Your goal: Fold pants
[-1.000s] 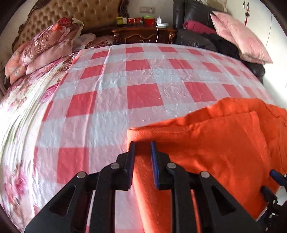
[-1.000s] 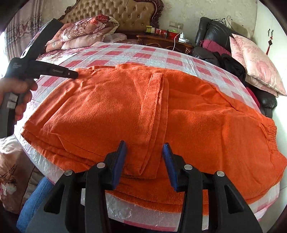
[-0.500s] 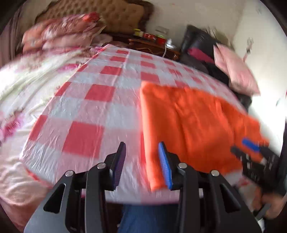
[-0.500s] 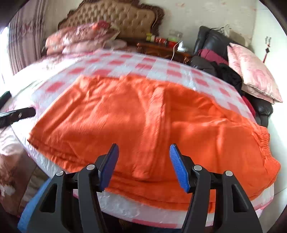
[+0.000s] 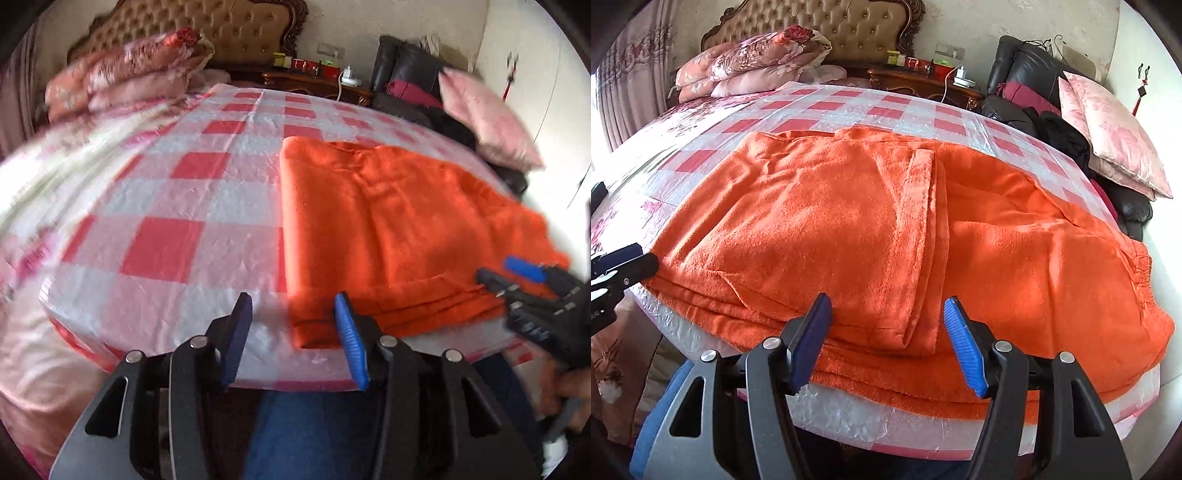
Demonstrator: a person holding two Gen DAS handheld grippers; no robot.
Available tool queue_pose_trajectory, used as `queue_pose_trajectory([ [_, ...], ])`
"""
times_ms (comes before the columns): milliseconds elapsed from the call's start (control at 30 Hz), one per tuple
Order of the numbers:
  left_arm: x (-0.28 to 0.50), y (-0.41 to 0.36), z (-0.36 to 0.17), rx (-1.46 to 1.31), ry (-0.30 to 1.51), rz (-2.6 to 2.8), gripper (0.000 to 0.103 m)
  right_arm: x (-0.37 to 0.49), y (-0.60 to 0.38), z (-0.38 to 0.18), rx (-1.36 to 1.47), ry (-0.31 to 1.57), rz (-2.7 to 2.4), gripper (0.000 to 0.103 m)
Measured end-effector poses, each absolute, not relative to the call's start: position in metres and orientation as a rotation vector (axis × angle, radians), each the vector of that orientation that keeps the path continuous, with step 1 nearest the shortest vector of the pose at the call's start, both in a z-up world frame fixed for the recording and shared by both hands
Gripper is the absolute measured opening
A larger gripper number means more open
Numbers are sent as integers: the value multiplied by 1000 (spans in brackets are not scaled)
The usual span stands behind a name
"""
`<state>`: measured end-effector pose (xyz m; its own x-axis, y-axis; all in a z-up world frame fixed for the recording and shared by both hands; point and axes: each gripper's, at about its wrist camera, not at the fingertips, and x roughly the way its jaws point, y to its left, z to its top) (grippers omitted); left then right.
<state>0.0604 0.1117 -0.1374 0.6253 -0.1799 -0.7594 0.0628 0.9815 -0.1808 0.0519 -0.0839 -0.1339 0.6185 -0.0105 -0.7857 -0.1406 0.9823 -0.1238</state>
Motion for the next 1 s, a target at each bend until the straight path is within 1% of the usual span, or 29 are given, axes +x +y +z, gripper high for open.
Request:
queue_pose_trajectory([
  [100, 62, 111, -137, -159, 906, -141, 46, 52, -87, -134, -164, 909, 86, 63],
  [167, 65, 115, -136, -222, 926, -168, 38, 53, -89, -135, -147, 914, 91, 65],
  [200, 66, 120, -137, -295, 943, -202, 34, 54, -90, -135, -140, 917, 94, 65],
  [300, 67, 139, -143, -469, 961, -250, 32, 55, -93, -136, -127, 921, 102, 67],
  [367, 69, 156, -151, -647, 983, -296, 32, 55, -94, -137, -125, 921, 105, 67],
  [400, 70, 168, -160, -781, 1001, -335, 32, 55, -94, -137, -125, 920, 104, 67],
  [467, 70, 179, -170, -920, 1014, -366, 32, 55, -94, -137, -127, 919, 103, 68],
  [633, 70, 186, -192, -1179, 1045, -415, 33, 55, -94, -137, -128, 919, 104, 68],
  [667, 70, 186, -195, -1212, 1042, -418, 34, 55, -94, -137, -130, 919, 103, 68],
  [733, 70, 186, -195, -1224, 1024, -400, 34, 55, -94, -137, -134, 918, 103, 68],
  [967, 83, 177, -187, -1169, 1030, -377, 33, 54, -94, -137, -131, 919, 104, 68],
  [1000, 85, 175, -184, -1152, 1029, -361, 31, 54, -94, -137, -128, 919, 105, 68],
])
